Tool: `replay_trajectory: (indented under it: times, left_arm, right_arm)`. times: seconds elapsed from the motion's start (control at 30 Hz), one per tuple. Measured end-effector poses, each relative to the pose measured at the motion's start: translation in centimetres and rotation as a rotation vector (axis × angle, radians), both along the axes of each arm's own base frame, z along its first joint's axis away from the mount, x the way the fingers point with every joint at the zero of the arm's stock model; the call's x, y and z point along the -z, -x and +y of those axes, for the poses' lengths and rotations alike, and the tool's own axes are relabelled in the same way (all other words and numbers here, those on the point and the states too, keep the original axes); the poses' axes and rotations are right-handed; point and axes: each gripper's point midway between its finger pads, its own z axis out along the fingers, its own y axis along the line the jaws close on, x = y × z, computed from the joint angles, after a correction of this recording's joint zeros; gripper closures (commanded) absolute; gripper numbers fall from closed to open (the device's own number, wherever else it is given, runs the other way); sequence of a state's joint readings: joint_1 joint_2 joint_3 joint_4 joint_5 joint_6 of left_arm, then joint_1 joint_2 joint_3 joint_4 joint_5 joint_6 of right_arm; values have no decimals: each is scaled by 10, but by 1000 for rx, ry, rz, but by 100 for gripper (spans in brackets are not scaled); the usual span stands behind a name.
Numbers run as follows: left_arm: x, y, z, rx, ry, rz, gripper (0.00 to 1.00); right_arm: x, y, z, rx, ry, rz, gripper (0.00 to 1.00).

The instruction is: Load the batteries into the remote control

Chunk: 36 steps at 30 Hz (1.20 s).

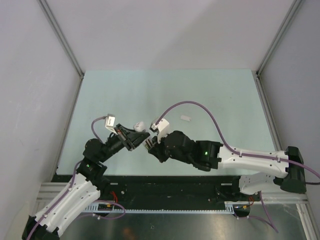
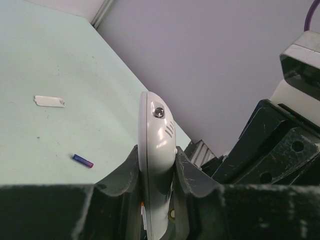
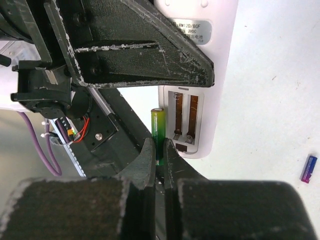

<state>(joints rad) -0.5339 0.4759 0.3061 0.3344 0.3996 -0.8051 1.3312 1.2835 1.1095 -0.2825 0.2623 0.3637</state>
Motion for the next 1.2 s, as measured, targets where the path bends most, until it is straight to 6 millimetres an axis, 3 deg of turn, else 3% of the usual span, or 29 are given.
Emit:
replay_trajectory:
  times: [0.37, 1.2]
  left_arm:
    - [4, 4, -1, 17, 3, 8, 100]
    - [4, 7, -2, 31, 16, 29, 100]
  right_arm:
    - [-3, -11, -10, 44, 17, -32, 100]
    - [3, -2, -5, 8, 39, -14, 100]
